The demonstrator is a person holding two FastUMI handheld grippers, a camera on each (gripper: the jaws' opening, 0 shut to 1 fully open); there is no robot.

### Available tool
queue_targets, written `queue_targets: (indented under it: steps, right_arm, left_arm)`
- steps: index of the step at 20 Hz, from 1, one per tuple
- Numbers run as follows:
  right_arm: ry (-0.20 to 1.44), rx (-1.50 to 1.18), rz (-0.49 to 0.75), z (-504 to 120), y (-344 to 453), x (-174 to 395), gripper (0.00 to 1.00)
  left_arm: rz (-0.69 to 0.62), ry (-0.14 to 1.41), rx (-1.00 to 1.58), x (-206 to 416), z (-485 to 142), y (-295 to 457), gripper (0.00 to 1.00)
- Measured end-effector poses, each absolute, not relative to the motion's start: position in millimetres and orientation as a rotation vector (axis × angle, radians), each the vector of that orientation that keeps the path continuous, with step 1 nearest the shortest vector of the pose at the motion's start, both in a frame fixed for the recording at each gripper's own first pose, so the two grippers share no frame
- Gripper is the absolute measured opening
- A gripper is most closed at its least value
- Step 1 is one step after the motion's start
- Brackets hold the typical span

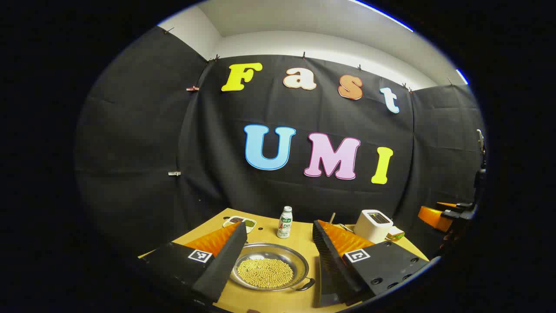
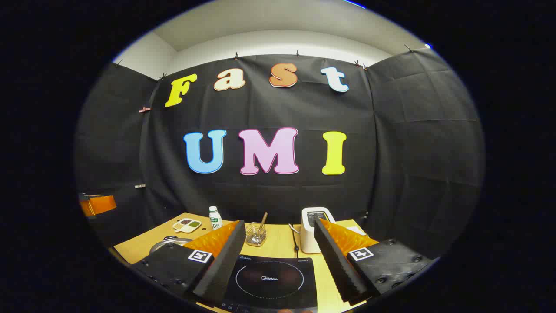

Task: First push the handle of the pot to place it horizontally, then grasp the pot with both hands and set it on the induction cooktop.

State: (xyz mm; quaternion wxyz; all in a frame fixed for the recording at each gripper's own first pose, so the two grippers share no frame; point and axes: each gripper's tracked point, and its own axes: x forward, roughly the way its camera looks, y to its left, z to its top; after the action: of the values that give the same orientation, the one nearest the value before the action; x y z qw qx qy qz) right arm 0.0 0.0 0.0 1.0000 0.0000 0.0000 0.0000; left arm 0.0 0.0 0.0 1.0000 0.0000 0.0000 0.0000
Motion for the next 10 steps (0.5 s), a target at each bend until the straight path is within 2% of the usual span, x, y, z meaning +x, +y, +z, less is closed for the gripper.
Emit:
queue_targets:
  steps: [6, 10]
  right_arm:
    - [-0.007, -0.006, -0.071, 4.7, 16.4, -17.9, 0.98]
    - [-0.049, -0.047, -0.143, 18.3, 19.1, -29.3, 0.98]
  left_arm:
    - [-0.035, 0.003, 0.029, -2.2, -4.4, 34.4, 0.95]
    - [-0.104, 0.020, 0.026, -0.3, -14.2, 45.9, 0.95]
